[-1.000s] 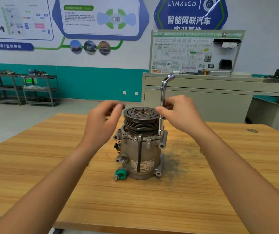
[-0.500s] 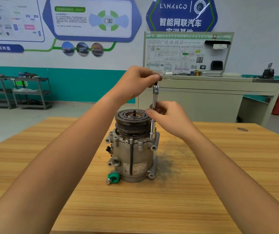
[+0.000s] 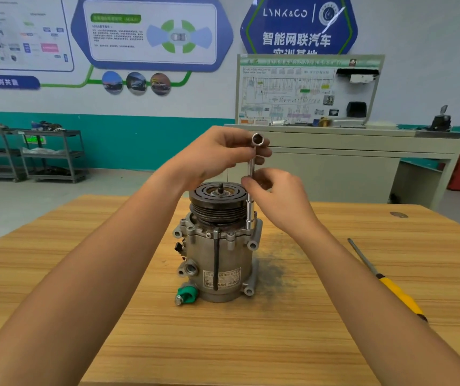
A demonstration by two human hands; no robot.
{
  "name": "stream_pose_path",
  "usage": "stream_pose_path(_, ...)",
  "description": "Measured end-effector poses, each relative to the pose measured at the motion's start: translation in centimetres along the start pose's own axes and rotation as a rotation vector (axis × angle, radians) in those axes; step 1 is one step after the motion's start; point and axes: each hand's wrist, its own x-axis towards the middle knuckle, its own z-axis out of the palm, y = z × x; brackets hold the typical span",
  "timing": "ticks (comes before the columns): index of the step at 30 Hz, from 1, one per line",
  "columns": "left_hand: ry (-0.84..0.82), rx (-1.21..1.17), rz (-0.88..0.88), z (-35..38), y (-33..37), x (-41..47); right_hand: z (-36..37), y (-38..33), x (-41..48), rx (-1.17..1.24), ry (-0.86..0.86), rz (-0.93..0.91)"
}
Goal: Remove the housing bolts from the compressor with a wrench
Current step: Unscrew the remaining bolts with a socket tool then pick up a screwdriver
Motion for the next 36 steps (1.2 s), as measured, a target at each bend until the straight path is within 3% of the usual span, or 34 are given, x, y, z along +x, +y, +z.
stream_pose_path(3,0.112,0.125,0.043,0.4,0.3,0.4,-0.2,0.0,-0.1,0.094,0.113,0.026)
stream_pose_path(7,0.295,0.275,0.043,1.1,-0.1,1.1,0.0,-0.7,-0.1,-0.092,0.046,-0.048)
stream_pose_path(13,-0.004,0.128,-0.084,0.3,-0.9,0.2,-0.8,-0.2,0.0,0.165,-0.096,0.038)
stream_pose_path(23,0.278,0.140,-0.075,1.8,-2.1,0.3,0.2,0.0,-0.4,0.223,0.137,0.054)
stream_pose_path(29,0.054,0.046,-0.126,0.9,-1.7,-0.3,-0.2,-0.1,-0.2,0.393,-0.085,0.109)
stream_pose_path(32,0.160,0.126,-0.123,0.9,-1.5,-0.1,0.0,0.1,-0.3,0.373,-0.094,0.133)
stream_pose_path(36,0.231,0.241,-0.104,1.7,-1.3,0.3,0.4,0.3,-0.7,0.325,0.056,0.101)
